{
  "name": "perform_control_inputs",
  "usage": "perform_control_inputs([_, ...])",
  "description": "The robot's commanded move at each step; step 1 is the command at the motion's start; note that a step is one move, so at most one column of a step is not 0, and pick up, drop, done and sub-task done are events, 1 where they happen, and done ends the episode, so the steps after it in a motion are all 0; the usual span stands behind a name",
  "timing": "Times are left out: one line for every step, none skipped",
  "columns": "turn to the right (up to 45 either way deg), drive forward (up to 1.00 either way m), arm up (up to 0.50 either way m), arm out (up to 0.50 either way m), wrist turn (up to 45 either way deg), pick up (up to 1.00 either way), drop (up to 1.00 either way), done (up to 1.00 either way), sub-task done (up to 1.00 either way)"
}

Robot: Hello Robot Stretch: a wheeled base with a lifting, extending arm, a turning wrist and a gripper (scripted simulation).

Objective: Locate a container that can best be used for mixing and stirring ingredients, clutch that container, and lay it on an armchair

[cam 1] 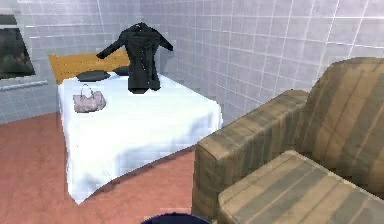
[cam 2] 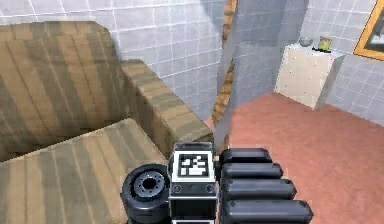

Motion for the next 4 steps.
perform_control_inputs([-21.0,0.0,0.0,0.0,0.0,0.0,0.0,0.0,0.0])
perform_control_inputs([0.0,0.0,0.0,0.48,0.0,0.0,0.0,0.0,0.0])
perform_control_inputs([0.0,0.0,0.0,0.0,39.0,0.0,0.0,0.0,0.0])
perform_control_inputs([0.0,0.0,-0.18,0.0,0.0,0.0,0.0,0.0,0.0])
